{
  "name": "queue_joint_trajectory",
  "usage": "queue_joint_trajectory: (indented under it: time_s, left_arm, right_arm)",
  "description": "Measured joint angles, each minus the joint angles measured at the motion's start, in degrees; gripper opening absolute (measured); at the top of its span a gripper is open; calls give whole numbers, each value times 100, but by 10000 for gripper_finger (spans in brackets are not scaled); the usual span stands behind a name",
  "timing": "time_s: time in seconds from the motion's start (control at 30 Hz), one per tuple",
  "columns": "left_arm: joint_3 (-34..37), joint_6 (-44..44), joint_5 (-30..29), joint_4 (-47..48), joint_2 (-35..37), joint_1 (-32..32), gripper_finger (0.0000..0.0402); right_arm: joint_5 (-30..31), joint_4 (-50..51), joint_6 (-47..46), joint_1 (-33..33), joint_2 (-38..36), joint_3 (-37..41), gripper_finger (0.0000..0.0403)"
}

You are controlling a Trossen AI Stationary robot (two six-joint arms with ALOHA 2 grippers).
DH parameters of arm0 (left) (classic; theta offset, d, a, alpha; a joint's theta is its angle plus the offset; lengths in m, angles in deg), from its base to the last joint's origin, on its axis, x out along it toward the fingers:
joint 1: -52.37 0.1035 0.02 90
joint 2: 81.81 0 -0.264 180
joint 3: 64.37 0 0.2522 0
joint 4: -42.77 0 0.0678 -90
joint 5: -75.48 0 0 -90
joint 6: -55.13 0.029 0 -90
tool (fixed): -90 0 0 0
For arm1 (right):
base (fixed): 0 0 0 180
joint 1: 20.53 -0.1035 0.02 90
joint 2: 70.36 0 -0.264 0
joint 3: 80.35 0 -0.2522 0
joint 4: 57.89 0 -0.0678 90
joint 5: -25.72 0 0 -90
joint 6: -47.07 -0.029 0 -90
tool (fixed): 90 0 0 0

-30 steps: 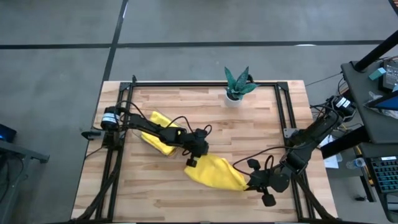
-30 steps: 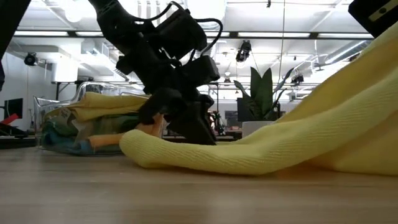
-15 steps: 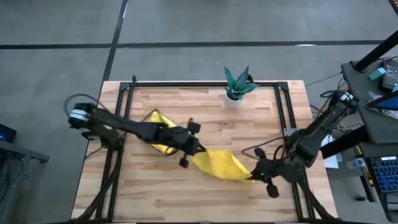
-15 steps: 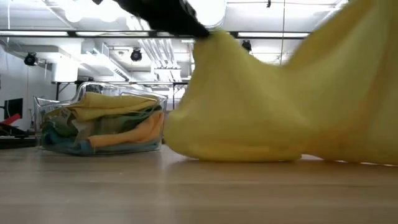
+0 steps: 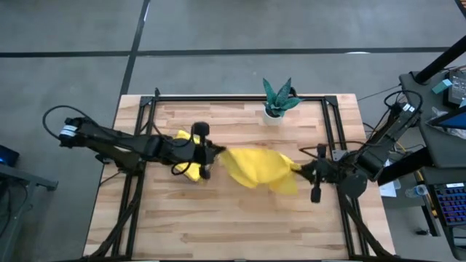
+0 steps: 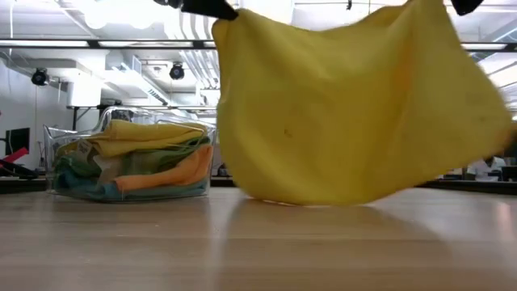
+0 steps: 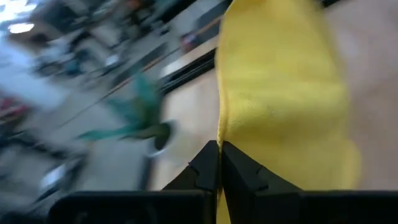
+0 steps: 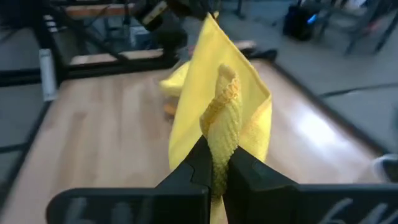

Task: Fold microfiber towels
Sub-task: Fold the yellow microfiber cloth

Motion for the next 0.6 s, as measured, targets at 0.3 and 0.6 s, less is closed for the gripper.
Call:
queue_joint_trajectory:
  time_s: [0.3,0.6]
  left_arm:
    - [-38,413,-88,121,114,-175,0]
    - [126,-436,896,1203,-433,-857,0]
  right_arm:
    - [-910,346,1323,-2,-139,-31,9]
    - [-2135,773,-508,-2,725,-14,44]
